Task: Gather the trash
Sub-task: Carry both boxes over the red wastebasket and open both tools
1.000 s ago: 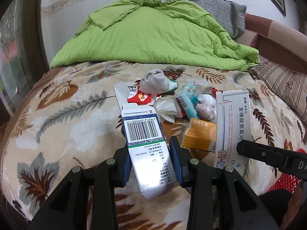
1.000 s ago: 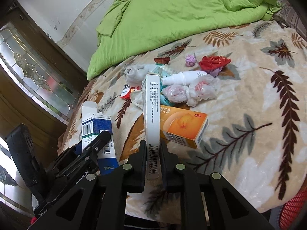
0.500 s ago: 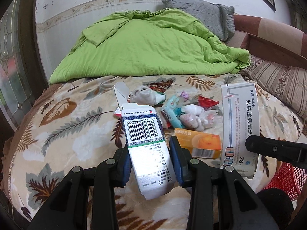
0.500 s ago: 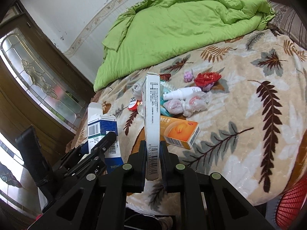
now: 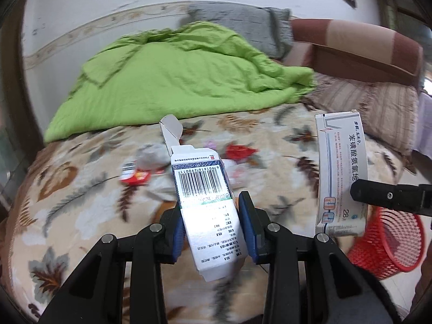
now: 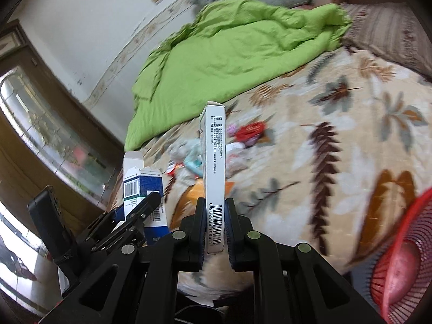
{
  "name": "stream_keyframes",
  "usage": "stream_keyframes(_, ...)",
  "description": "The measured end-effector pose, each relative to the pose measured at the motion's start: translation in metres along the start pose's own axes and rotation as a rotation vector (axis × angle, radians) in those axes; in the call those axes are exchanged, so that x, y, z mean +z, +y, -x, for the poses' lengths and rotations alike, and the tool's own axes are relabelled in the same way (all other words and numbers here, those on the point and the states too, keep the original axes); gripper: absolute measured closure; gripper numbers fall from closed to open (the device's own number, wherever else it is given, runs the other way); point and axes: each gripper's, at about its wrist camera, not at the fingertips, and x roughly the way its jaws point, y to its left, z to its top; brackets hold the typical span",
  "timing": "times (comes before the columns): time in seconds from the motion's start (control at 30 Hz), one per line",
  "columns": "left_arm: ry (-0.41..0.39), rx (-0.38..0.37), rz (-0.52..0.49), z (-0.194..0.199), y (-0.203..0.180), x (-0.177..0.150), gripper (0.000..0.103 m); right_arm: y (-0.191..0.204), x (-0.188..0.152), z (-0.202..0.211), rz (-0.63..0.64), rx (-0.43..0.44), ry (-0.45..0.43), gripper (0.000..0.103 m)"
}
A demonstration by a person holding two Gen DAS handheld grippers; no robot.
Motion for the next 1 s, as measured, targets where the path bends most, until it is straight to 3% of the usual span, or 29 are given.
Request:
stream_keyframes(0.27, 0.053, -0.278, -0.107, 0.000, -0.088, 0.008, 0.068, -0.079, -0.011, 0.089, -0.146, -0.157, -0.106, 0.089)
stream_keyframes(0.47, 0.164, -0.520, -0.173, -0.009, -0.171, 0.007, 0.068, -0.138, -0.040, 0.152, -0.257, -0.330, -0.155, 0.089)
stream_keyframes(0.63, 0.263, -0.656, -0.241, -0.018, -0.231, -0.002, 0.067, -0.180, -0.059, 0.172, -0.337, -0.407, -0.138, 0.089)
stream_keyframes(0.8, 0.280, -0.683, -0.264, -0.017, -0.258, -0.007, 0.054, -0.198, -0.067, 0.175, -0.380, -0.452, -0.092, 0.081)
stream_keyframes(0.87, 0.259, -0.666, -0.260, -0.013, -0.253, -0.006, 0.047, -0.197, -0.066, 0.178, -0.366, -0.472, -0.101, 0.081)
stream_keyframes(1.0, 0.244, -0.627, -0.197, -0.017, -0.222, 0.004, 0.046, -0.186, -0.054, 0.175, -0.330, -0.455, -0.121, 0.081)
